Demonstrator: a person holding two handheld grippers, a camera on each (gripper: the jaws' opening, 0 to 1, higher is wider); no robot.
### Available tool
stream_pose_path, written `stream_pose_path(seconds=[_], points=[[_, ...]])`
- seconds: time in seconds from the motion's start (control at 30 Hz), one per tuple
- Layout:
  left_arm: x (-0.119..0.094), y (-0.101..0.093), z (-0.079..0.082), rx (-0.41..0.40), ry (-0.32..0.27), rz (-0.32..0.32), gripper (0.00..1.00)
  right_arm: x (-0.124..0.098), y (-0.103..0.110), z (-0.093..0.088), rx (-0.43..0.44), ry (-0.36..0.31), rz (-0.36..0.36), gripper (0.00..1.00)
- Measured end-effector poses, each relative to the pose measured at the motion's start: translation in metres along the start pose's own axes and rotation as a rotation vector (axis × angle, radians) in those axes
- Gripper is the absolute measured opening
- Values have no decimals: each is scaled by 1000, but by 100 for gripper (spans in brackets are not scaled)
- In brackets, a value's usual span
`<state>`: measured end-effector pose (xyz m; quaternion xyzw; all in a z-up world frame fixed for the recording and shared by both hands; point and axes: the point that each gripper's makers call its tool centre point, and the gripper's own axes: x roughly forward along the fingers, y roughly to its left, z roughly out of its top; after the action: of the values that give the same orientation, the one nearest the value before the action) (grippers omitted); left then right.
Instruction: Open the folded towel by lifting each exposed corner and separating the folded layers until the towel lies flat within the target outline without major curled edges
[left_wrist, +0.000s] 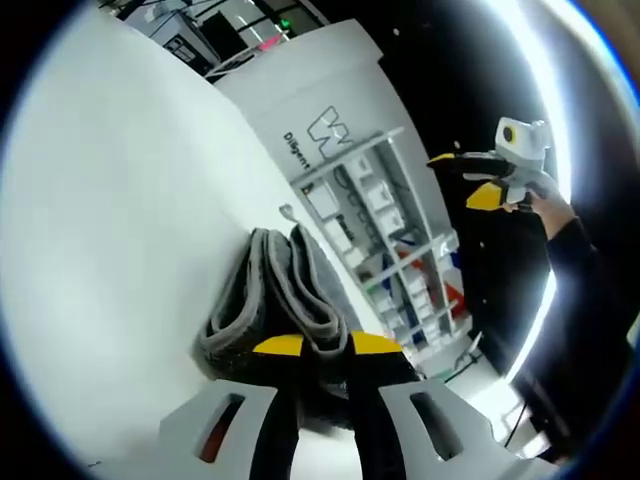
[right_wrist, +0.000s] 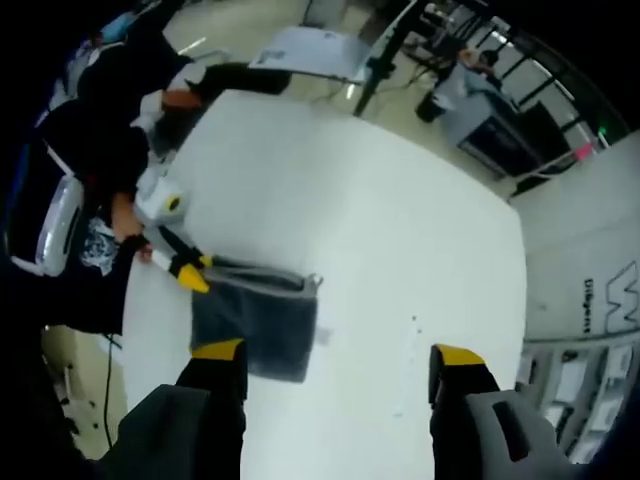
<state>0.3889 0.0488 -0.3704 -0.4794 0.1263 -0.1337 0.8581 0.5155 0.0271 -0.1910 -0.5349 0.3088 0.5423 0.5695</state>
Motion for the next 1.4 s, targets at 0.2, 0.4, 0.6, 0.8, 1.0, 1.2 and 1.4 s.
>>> stream_pose_path(seconds=[0.2, 0.4, 0.6, 0.8, 1.0, 1.2, 1.4], points=[[1, -1, 0, 1, 3, -12, 11, 11, 2, -4, 3, 15, 22, 67], [1, 0, 2, 1, 4, -13, 11, 19, 6, -5, 10, 19, 52, 68], [1, 1, 2, -2, 1, -5, 11, 34, 11, -6, 8, 17, 83, 63], [2, 1, 2, 1, 4, -4, 11, 57, 18, -9, 11, 33, 130, 56], [2, 0, 1, -10, 7, -9, 11, 66, 17, -9, 13, 38, 140, 54], [2, 0, 1, -13, 10, -10, 11, 80, 16, -11, 5, 47, 150, 54], [2, -1, -1, -26, 13, -15, 12, 93, 16, -14, 2, 50, 163, 51]])
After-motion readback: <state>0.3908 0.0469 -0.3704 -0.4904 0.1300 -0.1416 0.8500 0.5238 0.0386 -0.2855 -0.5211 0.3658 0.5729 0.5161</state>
